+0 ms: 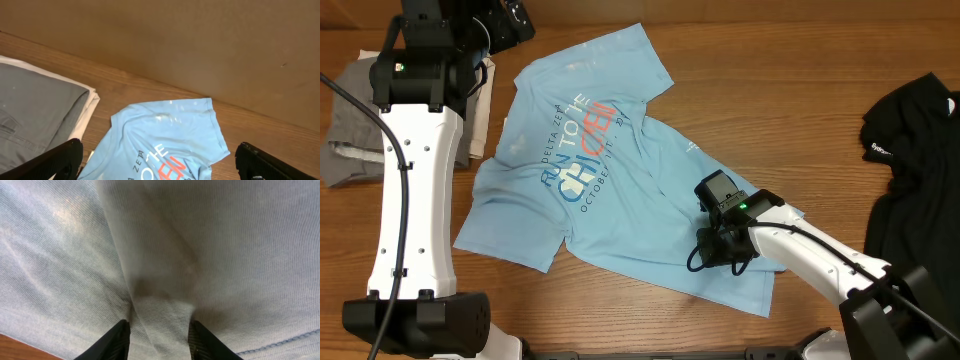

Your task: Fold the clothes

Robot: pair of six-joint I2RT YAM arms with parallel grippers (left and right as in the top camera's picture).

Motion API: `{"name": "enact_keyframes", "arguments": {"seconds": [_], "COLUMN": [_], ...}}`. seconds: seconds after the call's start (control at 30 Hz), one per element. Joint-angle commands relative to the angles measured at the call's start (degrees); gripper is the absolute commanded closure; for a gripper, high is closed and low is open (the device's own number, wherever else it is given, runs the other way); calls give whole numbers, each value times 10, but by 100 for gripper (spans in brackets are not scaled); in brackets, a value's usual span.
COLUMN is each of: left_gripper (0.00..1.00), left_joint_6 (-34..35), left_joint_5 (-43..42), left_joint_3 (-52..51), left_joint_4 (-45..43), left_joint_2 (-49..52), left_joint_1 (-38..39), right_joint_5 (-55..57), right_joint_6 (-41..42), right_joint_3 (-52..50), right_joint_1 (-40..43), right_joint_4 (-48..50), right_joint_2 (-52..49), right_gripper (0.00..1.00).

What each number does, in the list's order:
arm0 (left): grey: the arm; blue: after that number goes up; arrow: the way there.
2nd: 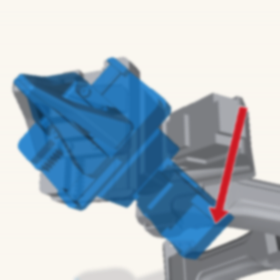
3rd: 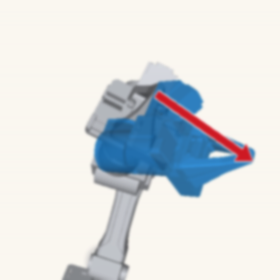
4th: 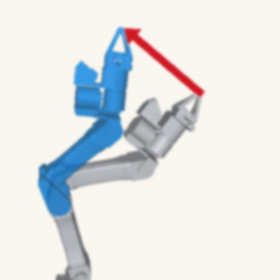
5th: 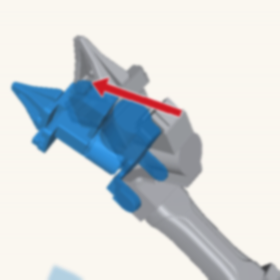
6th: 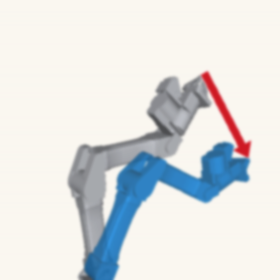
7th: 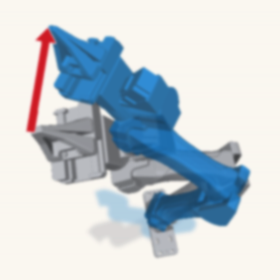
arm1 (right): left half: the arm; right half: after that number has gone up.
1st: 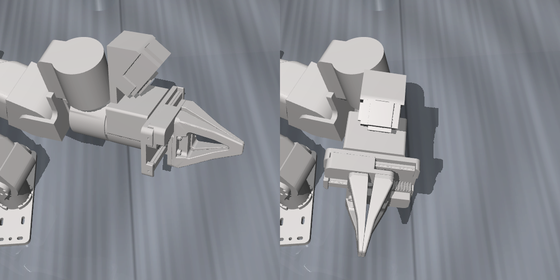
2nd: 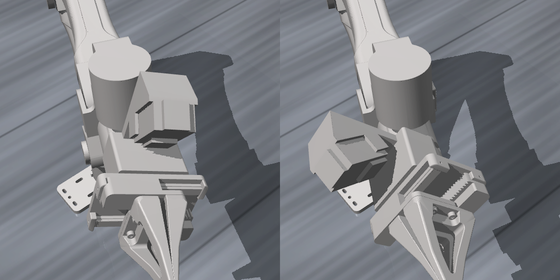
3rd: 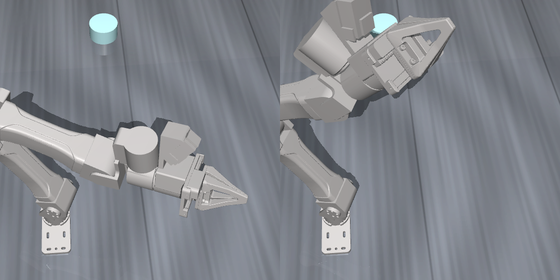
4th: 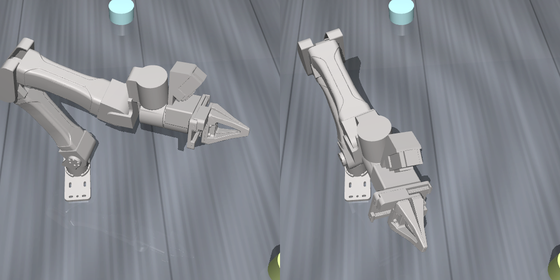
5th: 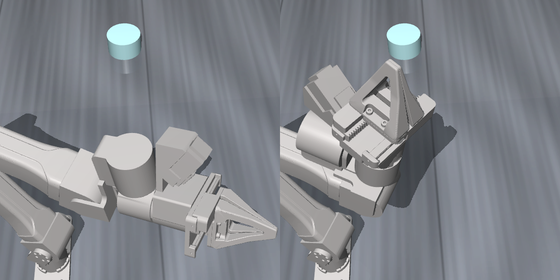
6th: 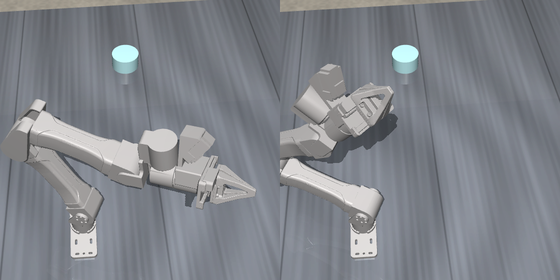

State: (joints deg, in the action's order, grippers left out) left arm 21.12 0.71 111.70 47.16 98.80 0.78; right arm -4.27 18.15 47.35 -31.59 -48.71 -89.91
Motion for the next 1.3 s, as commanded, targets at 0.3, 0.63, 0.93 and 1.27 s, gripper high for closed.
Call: {"name": "enact_keyframes", "arguments": {"seconds": [0.3, 0.63, 0.93, 1.27], "left_gripper": [0, 0, 0, 0], "left_joint_6": [12, 12, 12, 12], "left_joint_5": [3, 3, 3, 3], "left_joint_3": [0, 0, 0, 0], "left_joint_4": [-2, -2, -2, -2], "left_joint_2": [1, 1, 1, 1], "left_joint_1": [0, 0, 0, 0], "right_joint_5": [-9, -7, 6, 40], "right_joint_6": [-3, -1, 17, 16], "right_joint_3": [-24, -35, -35, 29], "right_joint_1": [-3, -3, -3, 2], "right_joint_4": [24, 46, 47, -24], "right_joint_2": [1, -12, -15, -15], "right_gripper": [57, 57, 72, 77]}}
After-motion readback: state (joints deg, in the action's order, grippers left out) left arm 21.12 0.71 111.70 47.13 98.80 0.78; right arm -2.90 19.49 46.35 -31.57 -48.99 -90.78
